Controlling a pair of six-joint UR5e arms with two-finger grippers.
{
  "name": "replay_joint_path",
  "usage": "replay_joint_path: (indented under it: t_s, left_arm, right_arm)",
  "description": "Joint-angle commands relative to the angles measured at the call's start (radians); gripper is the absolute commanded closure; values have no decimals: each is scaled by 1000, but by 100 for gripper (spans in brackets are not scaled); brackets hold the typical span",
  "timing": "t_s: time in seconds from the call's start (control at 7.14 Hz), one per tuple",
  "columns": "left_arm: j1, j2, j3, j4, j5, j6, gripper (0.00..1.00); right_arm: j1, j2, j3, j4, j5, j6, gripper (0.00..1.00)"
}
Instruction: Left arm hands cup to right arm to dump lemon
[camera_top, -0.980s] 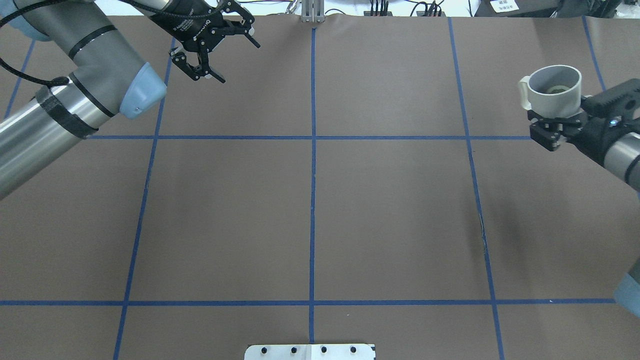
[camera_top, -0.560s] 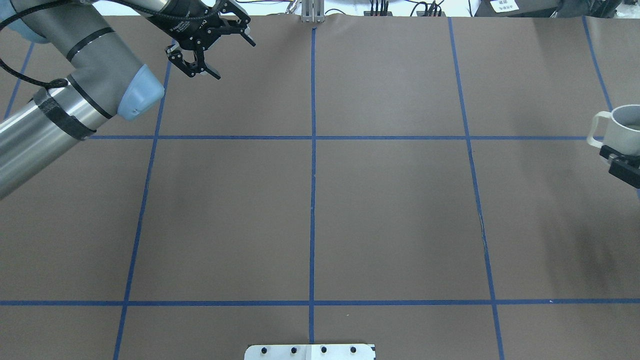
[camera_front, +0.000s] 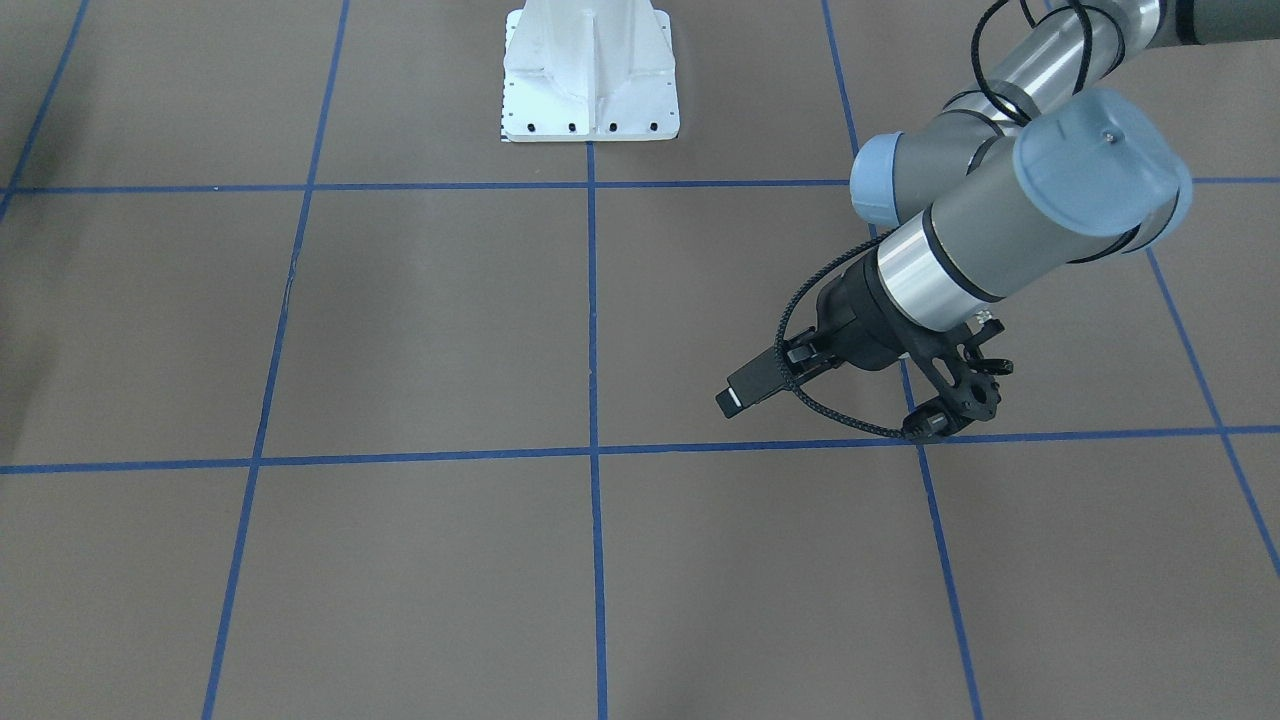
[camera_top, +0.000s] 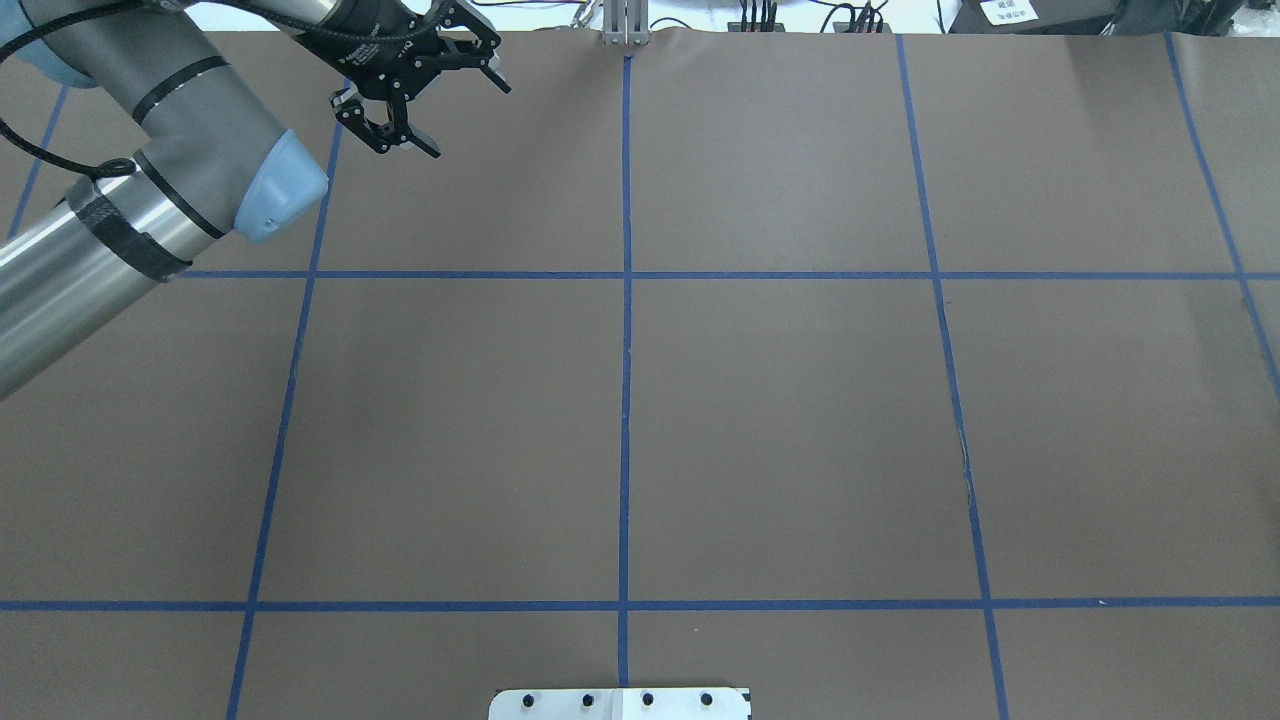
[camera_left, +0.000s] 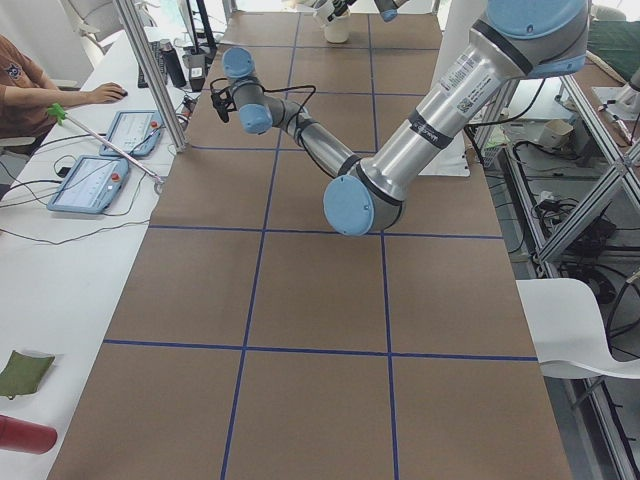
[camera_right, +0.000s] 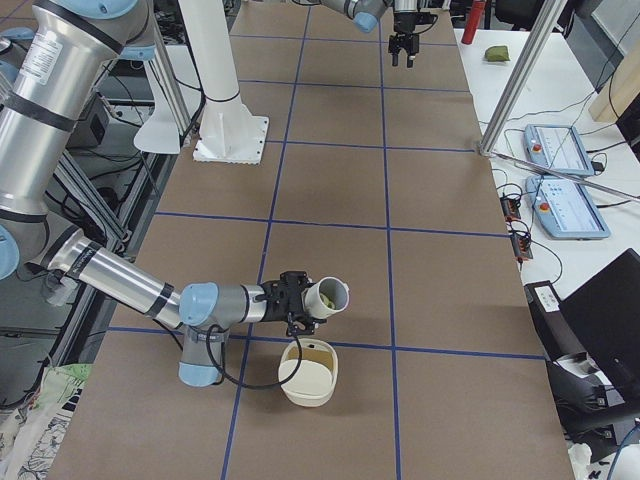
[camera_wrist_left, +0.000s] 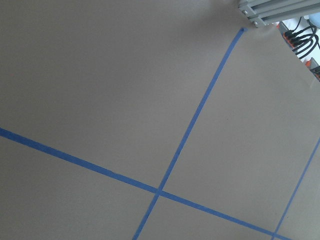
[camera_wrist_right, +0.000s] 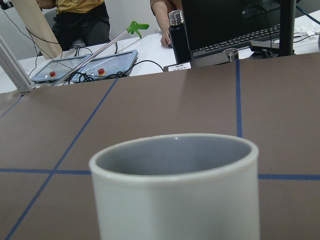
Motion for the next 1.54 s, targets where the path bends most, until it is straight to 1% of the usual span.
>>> replay_joint_path:
  t_s: [0.0, 0.14, 0.28, 0.42, 0.56, 0.7, 0.84, 0.98, 1.12, 1.26, 1.4]
  left_arm:
    - [-2, 0, 0, 0, 0, 0, 0]
    - [-5, 0, -2, 0, 0, 0, 0]
    - [-5, 0, 0, 0, 0, 8, 0]
    - [-7, 0, 0, 0, 0, 14, 0]
    - [-7, 0, 0, 0, 0, 14, 0]
    - [-8, -1, -2, 0, 0, 17, 0]
    - [-8, -1, -5, 0, 0, 17, 0]
    - [-7, -1, -12, 0, 2, 17, 0]
    - [-5, -1, -20, 0, 5, 18, 0]
    - [-1, 0, -41, 0, 6, 64, 0]
    - [1, 0, -52, 0, 37, 154, 0]
  right_arm:
    - [94, 1, -110, 149, 103, 210, 83]
    - [96, 4, -126, 209, 104, 297, 83]
    - [111, 6, -122, 213, 114, 405, 83]
    - [115, 9, -125, 246, 114, 522, 83]
    - [126, 27, -126, 271, 114, 682, 83]
    - [128, 31, -138, 274, 114, 737, 83]
    - [129, 37, -146, 277, 114, 865, 80]
    - [131, 47, -161, 293, 114, 973, 80]
    - [131, 46, -169, 299, 114, 1018, 80]
    - [131, 46, -174, 317, 114, 1044, 80]
    - [131, 46, -178, 334, 109, 1045, 80]
